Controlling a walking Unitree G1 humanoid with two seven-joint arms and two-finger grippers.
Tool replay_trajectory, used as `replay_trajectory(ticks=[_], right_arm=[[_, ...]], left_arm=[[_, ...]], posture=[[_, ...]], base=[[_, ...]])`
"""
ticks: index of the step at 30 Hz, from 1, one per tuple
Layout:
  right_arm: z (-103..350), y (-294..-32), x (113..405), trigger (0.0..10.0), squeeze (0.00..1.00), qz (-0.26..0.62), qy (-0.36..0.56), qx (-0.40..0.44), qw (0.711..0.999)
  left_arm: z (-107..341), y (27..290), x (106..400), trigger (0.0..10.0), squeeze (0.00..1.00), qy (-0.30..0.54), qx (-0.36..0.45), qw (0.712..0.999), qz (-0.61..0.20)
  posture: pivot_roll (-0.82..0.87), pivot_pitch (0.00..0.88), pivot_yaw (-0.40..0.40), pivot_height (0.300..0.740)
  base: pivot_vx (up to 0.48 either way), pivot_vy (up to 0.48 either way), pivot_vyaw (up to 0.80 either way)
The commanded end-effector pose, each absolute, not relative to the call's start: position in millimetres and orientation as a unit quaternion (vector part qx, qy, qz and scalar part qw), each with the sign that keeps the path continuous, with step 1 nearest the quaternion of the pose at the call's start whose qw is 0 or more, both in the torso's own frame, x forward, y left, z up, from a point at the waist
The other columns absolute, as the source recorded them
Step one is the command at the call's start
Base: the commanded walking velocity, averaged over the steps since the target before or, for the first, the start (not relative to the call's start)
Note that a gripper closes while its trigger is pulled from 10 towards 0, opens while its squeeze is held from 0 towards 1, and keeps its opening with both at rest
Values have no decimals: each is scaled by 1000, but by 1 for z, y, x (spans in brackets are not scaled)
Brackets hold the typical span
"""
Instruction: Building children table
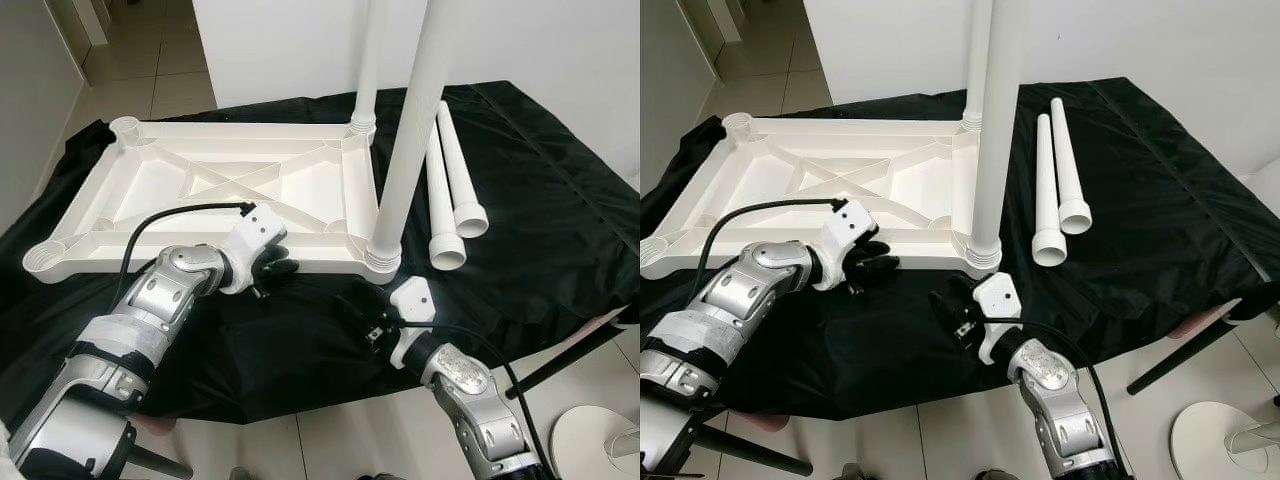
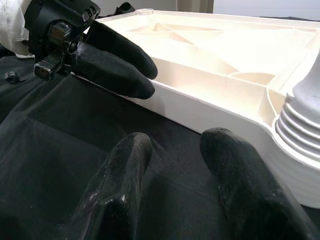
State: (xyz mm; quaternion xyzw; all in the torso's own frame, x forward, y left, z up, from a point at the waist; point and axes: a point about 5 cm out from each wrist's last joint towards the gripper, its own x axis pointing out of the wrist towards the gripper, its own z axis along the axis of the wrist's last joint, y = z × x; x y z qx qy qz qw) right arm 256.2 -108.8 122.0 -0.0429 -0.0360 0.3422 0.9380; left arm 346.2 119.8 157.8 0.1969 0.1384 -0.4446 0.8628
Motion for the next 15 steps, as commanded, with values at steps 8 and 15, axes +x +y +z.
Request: replay_trajectory(ticks=[8, 15], right_arm=[[121, -110, 259, 10000, 0, 339, -37, -42, 939], [123, -111, 261, 10000, 0, 338, -37, -46, 939]], left_arm=[[148, 142, 355, 10000, 0, 183, 218, 879, -382], [146, 154, 367, 10000, 0, 200, 204, 909, -303]], posture=[[-73, 80, 55, 740], [-73, 100, 51, 740]], base=[[0, 0, 0], [0, 0, 0]])
